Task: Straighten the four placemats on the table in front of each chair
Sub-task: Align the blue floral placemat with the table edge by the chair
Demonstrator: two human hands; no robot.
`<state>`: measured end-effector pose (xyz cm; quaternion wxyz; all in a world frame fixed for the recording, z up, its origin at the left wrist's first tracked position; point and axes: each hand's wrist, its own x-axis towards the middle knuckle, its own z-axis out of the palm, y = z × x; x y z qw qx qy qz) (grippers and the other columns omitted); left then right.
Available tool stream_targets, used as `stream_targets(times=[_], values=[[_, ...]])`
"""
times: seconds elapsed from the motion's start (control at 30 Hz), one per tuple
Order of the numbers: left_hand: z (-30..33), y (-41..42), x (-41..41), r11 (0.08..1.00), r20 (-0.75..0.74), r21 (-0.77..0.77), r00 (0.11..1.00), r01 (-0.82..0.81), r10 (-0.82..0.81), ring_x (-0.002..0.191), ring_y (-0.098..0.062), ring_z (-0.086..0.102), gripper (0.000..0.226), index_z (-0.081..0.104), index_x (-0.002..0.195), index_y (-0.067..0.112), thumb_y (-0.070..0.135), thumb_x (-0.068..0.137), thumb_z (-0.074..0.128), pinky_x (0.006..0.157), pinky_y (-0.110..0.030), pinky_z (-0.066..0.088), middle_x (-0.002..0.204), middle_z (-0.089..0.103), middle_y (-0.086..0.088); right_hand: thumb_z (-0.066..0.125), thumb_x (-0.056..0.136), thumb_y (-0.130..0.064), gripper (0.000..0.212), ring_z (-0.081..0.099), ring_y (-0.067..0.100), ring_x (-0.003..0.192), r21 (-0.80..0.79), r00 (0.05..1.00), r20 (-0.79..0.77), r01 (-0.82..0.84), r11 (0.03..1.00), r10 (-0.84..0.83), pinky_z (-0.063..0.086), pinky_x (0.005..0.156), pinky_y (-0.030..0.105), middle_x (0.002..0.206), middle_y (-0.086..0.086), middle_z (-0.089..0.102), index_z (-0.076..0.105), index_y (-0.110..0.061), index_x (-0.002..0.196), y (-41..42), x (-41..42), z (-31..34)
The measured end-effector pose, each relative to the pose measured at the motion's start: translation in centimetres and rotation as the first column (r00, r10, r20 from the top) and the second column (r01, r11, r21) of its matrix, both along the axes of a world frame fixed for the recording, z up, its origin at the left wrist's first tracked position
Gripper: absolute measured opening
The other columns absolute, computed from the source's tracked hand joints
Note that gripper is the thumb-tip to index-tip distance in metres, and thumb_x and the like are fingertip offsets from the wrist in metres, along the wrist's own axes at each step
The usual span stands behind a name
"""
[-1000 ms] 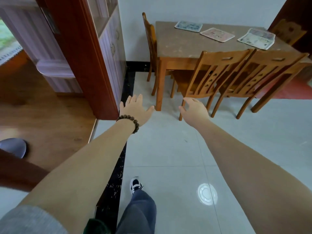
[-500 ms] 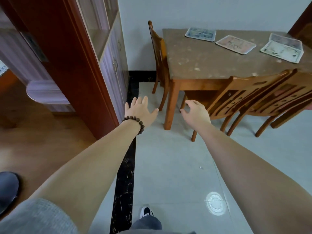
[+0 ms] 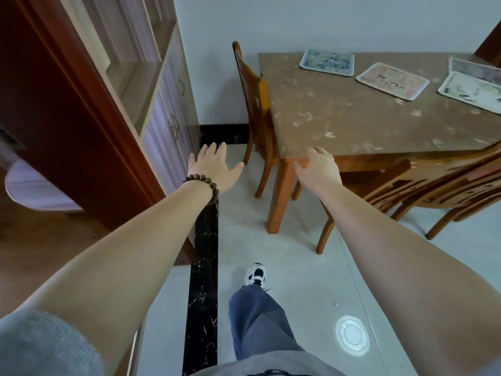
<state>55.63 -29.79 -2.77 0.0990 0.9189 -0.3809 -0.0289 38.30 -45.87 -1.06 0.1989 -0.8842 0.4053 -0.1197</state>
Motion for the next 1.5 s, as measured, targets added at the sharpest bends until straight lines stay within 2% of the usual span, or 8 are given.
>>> stream_targets(times=[0.2,0.33,0.43,0.57,0.9,1.17,1.33,1.5], values=[[1.3,-10.3,11.2,1.0,0.074,-0.013,0.997,0.016,-0.015,0.141,-0.025,0.016,0.073,0.02,0.146,0.017,0.061,0.089,0.031,0.112,-0.053,0.017,0.153,0.023,-0.006,0.047,0.091,-0.03,0.047,0.033,0.03,0.132,-0.02,1.0,0.021,0.013,1.0,-0.012,0.031,0.108,0.045,0.142,0.009,0.041,0.044,-0.018,0.137,-10.9,10.7,0.1],[2.6,-18.5,17.8,0.999,0.056,0.005,0.997,0.045,-0.045,0.141,-0.025,0.016,0.073,0.018,0.147,0.017,0.061,0.09,0.031,0.112,-0.052,0.016,0.153,0.023,-0.007,0.044,0.091,-0.034,0.048,0.032,0.03,0.132,0.001,0.999,0.033,0.028,1.0,-0.028,0.03,0.108,0.045,0.143,0.009,0.041,0.044,-0.019,0.137,-18.0,18.2,0.8],[4.1,-24.2,22.0,0.996,0.07,-0.036,0.994,0.082,-0.079,0.141,-0.026,0.014,0.073,0.017,0.147,0.017,0.06,0.09,0.032,0.112,-0.052,0.016,0.154,0.022,-0.007,0.046,0.092,-0.032,0.047,0.033,0.028,0.132,-0.012,0.999,0.015,0.043,0.999,-0.043,0.03,0.108,0.043,0.143,0.008,0.041,0.044,-0.02,0.137,-22.8,22.3,1.5],[5.3,-30.3,26.0,0.986,0.081,-0.095,0.988,0.136,-0.128,0.142,-0.026,0.013,0.072,0.017,0.147,0.016,0.059,0.091,0.032,0.112,-0.053,0.017,0.154,0.02,-0.009,0.047,0.091,-0.034,0.049,0.035,0.03,0.131,-0.03,0.998,0.011,0.059,0.998,-0.059,0.029,0.109,0.044,0.142,0.009,0.042,0.044,-0.018,0.137,-27.6,26.1,1.7],[3.4,-43.1,35.2,0.968,0.026,-0.092,0.972,0.234,-0.232,0.142,-0.025,0.012,0.073,0.017,0.147,0.019,0.061,0.089,0.031,0.113,-0.051,0.014,0.155,0.019,-0.006,0.047,0.091,-0.033,0.048,0.034,0.029,0.131,-0.035,0.985,-0.023,0.171,0.985,-0.172,0.03,0.108,0.045,0.143,0.008,0.042,0.043,-0.018,0.137,-38.2,33.2,0.2],[-0.3,-57.4,45.8,0.91,-0.034,-0.007,0.909,0.414,-0.414,0.143,-0.023,0.009,0.076,0.015,0.148,0.021,0.065,0.088,0.029,0.114,-0.051,0.009,0.156,0.015,-0.003,0.047,0.092,-0.035,0.049,0.033,0.029,0.133,-0.011,0.913,-0.077,0.402,0.916,-0.402,0.028,0.11,0.047,0.144,0.009,0.041,0.042,-0.017,0.138,-48.2,39.6,-2.8],[-2.3,-65.6,49.4,0.82,-0.098,0.025,0.818,0.571,-0.567,0.143,-0.023,0.009,0.076,0.015,0.148,0.022,0.065,0.086,0.03,0.112,-0.049,0.008,0.156,0.016,-0.005,0.048,0.092,-0.032,0.049,0.031,0.029,0.134,0.015,0.846,-0.119,0.525,0.851,-0.52,0.025,0.111,0.048,0.147,0.008,0.038,0.041,-0.016,0.139,-52.9,44.1,-3.4],[-2.9,-71.0,52.0,0.752,-0.133,0.044,0.75,0.658,-0.648,0.143,-0.023,0.01,0.076,0.015,0.148,0.022,0.064,0.086,0.031,0.114,-0.047,0.009,0.156,0.017,-0.004,0.048,0.091,-0.032,0.049,0.027,0.027,0.137,0.041,0.788,-0.133,0.611,0.791,-0.602,0.021,0.113,0.048,0.149,0.006,0.035,0.042,-0.018,0.138,-55.6,47.1,-3.5]])
